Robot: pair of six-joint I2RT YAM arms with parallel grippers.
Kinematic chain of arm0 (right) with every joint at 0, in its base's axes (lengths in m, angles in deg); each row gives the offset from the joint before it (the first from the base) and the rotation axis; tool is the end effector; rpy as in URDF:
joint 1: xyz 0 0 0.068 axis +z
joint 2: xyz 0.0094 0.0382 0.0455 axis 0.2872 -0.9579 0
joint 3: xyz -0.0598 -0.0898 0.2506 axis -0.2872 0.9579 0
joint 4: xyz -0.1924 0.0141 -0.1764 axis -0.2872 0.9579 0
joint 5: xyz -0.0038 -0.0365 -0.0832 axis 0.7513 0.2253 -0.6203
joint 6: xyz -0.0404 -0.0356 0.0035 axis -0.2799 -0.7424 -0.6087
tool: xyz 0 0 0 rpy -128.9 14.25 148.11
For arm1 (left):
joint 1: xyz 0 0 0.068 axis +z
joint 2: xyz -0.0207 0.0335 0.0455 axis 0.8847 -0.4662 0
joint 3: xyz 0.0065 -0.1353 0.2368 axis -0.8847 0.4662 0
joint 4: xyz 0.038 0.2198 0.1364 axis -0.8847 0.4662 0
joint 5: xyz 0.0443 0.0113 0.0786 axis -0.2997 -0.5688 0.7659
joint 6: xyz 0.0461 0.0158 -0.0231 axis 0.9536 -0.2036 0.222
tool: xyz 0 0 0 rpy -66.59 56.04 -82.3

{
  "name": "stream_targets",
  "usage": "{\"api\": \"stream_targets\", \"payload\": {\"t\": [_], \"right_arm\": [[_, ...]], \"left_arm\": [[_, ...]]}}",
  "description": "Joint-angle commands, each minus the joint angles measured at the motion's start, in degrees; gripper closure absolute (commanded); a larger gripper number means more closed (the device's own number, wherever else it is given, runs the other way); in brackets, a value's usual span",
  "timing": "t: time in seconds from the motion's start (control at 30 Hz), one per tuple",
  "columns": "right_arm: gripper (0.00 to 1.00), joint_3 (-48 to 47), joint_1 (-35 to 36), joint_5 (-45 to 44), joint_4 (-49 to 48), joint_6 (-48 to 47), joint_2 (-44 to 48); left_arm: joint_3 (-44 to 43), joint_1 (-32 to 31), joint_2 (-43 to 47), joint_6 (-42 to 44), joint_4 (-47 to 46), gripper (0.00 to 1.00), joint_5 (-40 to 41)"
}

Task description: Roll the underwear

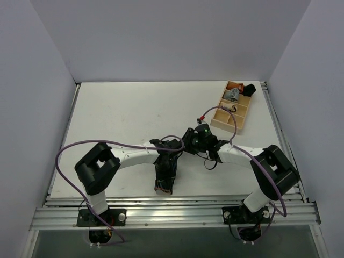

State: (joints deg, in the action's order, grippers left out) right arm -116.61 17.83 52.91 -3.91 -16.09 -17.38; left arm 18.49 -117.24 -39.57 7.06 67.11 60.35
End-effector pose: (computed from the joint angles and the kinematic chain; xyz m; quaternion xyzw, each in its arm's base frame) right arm 0.2563 0.1865 0.1816 0.0740 0.8374 0.4423 0.3125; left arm 0.1776 -0.2640 0.1537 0.0648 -0.9936 0.0785 0.0488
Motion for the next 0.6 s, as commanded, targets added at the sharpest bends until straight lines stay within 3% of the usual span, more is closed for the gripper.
{"api": "stream_targets", "payload": {"t": [0.0, 0.2, 0.27, 0.43, 0.57], "right_arm": [[0.65, -3.6, -0.2, 2.4, -2.3, -1.6, -1.9], [0.68, -7.5, -0.2, 2.6, -1.4, -3.1, -8.0], [0.74, -8.6, -0.3, 3.2, -0.8, -4.1, -9.8], [1.0, -11.3, -1.8, 3.7, 1.9, -5.3, -11.0], [1.0, -11.0, -4.0, 2.9, 3.4, -6.5, -10.9]], "left_arm": [[0.6, -0.8, -1.0, -0.9, -4.1, 0.98, 2.9], [-0.8, -0.8, -1.9, -0.9, -3.7, 0.98, 2.8], [-1.1, -0.8, -2.2, -0.8, -3.5, 0.98, 2.9], [-1.3, -0.8, -2.6, -0.7, -3.3, 0.98, 3.1], [-0.6, -0.8, -2.5, -0.4, -3.5, 0.98, 3.0]]}}
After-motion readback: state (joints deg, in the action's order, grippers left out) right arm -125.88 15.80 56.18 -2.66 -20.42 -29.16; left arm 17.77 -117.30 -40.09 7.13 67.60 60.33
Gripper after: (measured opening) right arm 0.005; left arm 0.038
